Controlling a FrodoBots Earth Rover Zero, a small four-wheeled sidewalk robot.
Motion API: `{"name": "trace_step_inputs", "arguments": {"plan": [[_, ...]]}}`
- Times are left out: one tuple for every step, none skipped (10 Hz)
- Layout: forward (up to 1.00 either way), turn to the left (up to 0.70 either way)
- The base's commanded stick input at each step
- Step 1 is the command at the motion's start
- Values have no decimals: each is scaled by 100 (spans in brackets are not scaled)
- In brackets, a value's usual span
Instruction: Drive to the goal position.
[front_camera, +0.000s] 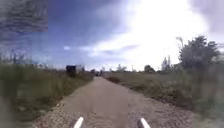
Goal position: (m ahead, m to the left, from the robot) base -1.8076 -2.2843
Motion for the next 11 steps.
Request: {"name": "trace_step_inputs", "arguments": {"plan": [[100,0],[100,0],[100,0],[100,0],[100,0],[100,0],[100,0],[100,0],[98,0],[91,0],[78,0]]}}
